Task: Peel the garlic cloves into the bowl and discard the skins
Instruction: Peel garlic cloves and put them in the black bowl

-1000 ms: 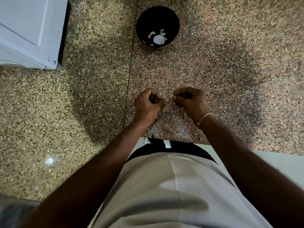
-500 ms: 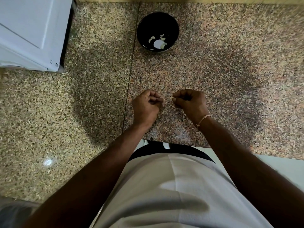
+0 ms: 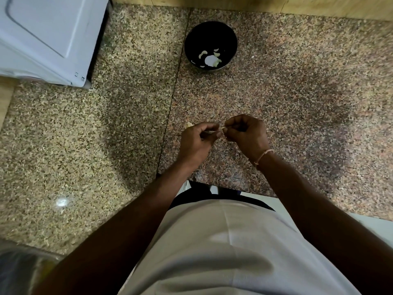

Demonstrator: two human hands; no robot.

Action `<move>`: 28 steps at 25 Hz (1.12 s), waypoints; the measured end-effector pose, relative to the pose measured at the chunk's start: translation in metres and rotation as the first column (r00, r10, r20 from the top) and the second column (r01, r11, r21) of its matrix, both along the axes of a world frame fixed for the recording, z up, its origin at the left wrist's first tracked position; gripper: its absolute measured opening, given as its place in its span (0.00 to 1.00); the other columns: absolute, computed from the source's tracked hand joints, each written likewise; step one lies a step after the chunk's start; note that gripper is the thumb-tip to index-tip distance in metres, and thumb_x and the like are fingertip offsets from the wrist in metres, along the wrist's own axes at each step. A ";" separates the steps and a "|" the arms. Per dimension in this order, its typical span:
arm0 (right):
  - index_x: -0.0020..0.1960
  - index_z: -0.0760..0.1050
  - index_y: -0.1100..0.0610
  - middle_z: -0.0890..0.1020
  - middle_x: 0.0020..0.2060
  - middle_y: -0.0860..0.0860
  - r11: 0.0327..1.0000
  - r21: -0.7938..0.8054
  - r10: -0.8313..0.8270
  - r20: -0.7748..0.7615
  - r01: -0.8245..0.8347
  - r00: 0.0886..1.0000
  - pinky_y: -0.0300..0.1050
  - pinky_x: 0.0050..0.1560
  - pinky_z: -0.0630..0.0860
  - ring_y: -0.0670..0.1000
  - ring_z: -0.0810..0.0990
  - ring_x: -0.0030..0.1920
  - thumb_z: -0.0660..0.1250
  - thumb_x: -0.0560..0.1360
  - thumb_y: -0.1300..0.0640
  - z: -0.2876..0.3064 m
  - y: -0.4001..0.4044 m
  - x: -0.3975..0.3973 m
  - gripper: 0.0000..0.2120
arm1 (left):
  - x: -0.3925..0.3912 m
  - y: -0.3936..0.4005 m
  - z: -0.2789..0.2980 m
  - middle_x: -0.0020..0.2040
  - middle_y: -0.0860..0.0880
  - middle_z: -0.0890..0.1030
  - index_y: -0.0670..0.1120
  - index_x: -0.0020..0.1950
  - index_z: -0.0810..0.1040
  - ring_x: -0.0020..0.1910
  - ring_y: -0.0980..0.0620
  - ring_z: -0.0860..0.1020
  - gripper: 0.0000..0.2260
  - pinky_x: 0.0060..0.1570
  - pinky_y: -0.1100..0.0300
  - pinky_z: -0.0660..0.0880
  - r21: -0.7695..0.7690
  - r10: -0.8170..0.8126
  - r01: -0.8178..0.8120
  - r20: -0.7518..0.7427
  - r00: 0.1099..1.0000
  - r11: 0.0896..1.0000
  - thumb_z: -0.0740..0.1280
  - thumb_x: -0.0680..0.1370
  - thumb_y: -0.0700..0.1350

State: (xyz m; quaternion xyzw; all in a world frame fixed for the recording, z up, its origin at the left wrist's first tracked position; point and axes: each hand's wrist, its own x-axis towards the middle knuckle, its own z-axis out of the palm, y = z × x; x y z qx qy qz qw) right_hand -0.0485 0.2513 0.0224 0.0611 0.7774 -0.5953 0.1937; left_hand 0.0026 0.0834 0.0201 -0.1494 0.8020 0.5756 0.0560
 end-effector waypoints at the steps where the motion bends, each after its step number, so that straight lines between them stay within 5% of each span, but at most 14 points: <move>1: 0.50 0.84 0.58 0.87 0.39 0.54 1.000 -0.016 0.012 0.005 -0.012 1.000 0.61 0.48 0.85 0.57 0.87 0.41 0.76 0.74 0.65 0.001 0.000 -0.001 0.06 | 0.000 0.002 0.001 0.50 0.51 0.87 0.44 0.58 0.86 0.45 0.60 0.83 0.09 0.43 0.66 0.79 0.004 0.007 -0.007 -0.008 1.000 1.000 0.76 0.78 0.41; 7: 0.50 0.85 0.57 0.87 0.40 0.55 0.990 -0.072 0.123 0.024 -0.121 0.992 0.63 0.48 0.85 0.57 0.87 0.41 0.76 0.76 0.61 0.001 0.000 -0.006 0.04 | -0.002 0.002 0.000 0.41 0.47 0.84 0.43 0.53 0.83 0.35 0.55 0.79 0.02 0.33 0.59 0.77 0.035 0.053 -0.052 -0.038 0.998 0.998 0.71 0.82 0.41; 11: 0.47 0.85 0.56 0.87 0.37 0.52 0.987 0.051 0.150 -0.003 -0.149 0.989 0.65 0.44 0.84 0.59 0.87 0.39 0.73 0.79 0.54 -0.003 -0.007 -0.008 0.06 | 0.000 -0.001 -0.005 0.40 0.47 0.84 0.45 0.53 0.81 0.35 0.51 0.80 0.04 0.33 0.51 0.81 0.067 0.083 -0.084 0.028 0.996 0.994 0.67 0.85 0.43; 14: 0.50 0.86 0.54 0.87 0.38 0.49 0.974 0.097 0.212 -0.065 -0.205 0.975 0.55 0.42 0.85 0.54 0.87 0.39 0.74 0.78 0.51 -0.003 -0.013 -0.009 0.06 | 0.005 -0.007 -0.008 0.40 0.45 0.84 0.44 0.52 0.81 0.35 0.49 0.81 0.06 0.34 0.44 0.81 0.071 0.137 -0.139 0.045 0.990 0.988 0.66 0.85 0.44; 18: 0.51 0.86 0.51 0.87 0.40 0.44 0.932 0.173 0.345 -0.155 -0.319 0.926 0.38 0.40 0.80 0.41 0.85 0.40 0.77 0.76 0.53 -0.002 -0.026 -0.011 0.05 | 0.010 -0.017 -0.007 0.35 0.56 0.84 0.45 0.50 0.81 0.31 0.62 0.79 0.05 0.29 0.65 0.74 -0.004 0.154 -0.154 0.026 0.988 0.988 0.68 0.84 0.43; 23: 0.50 0.86 0.51 0.87 0.41 0.45 0.865 0.292 0.470 -0.183 -0.409 0.864 0.41 0.42 0.81 0.43 0.85 0.42 0.77 0.76 0.52 -0.002 -0.038 -0.023 0.05 | 0.011 -0.031 -0.010 0.41 0.46 0.86 0.43 0.52 0.84 0.37 0.45 0.84 0.07 0.36 0.47 0.81 -0.025 0.171 -0.170 0.086 0.981 0.985 0.69 0.84 0.45; 28: 0.50 0.86 0.53 0.85 0.37 0.44 0.827 0.285 0.538 -0.148 -0.485 0.830 0.29 0.36 0.71 0.35 0.79 0.35 0.76 0.76 0.53 0.002 -0.048 -0.041 0.05 | 0.012 -0.038 -0.009 0.38 0.53 0.86 0.53 0.46 0.81 0.31 0.52 0.83 0.07 0.31 0.49 0.81 0.033 0.206 -0.209 0.087 0.975 0.977 0.70 0.83 0.48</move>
